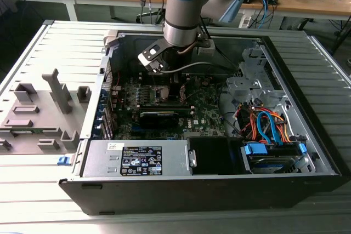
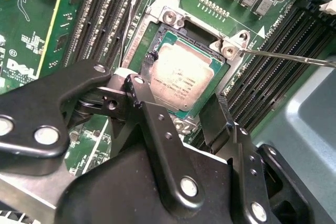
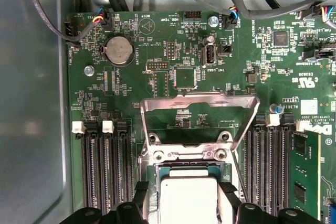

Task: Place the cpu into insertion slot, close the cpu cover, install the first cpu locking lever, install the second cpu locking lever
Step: 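Place the cpu into insertion slot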

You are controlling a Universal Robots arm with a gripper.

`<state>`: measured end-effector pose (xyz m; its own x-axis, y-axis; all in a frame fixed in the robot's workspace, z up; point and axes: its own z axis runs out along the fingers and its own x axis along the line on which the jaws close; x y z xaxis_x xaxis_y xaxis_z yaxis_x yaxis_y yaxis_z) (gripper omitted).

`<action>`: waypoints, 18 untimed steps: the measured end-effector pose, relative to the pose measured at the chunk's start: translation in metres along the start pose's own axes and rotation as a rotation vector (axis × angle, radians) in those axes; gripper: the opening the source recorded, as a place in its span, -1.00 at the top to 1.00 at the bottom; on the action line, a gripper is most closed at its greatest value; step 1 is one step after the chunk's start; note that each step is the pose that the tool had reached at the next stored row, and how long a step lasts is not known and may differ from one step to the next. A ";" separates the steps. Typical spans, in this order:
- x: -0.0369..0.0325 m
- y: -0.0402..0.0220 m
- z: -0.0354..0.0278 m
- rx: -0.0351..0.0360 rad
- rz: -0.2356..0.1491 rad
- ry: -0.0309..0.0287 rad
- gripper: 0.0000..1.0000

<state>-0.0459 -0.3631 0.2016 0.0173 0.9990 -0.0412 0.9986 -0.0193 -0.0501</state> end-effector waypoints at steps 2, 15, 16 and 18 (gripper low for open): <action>0.0001 0.0000 0.0001 -0.0001 0.000 -0.0032 -0.24; -0.0046 0.0001 -0.0001 -0.0005 0.002 -0.0316 -0.24; -0.0047 0.0000 -0.0018 -0.0005 0.002 -0.0317 -0.24; -0.0048 -0.0002 -0.0054 -0.0006 0.002 -0.0314 -0.24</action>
<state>-0.0459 -0.3676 0.2072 0.0173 0.9972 -0.0726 0.9986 -0.0210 -0.0494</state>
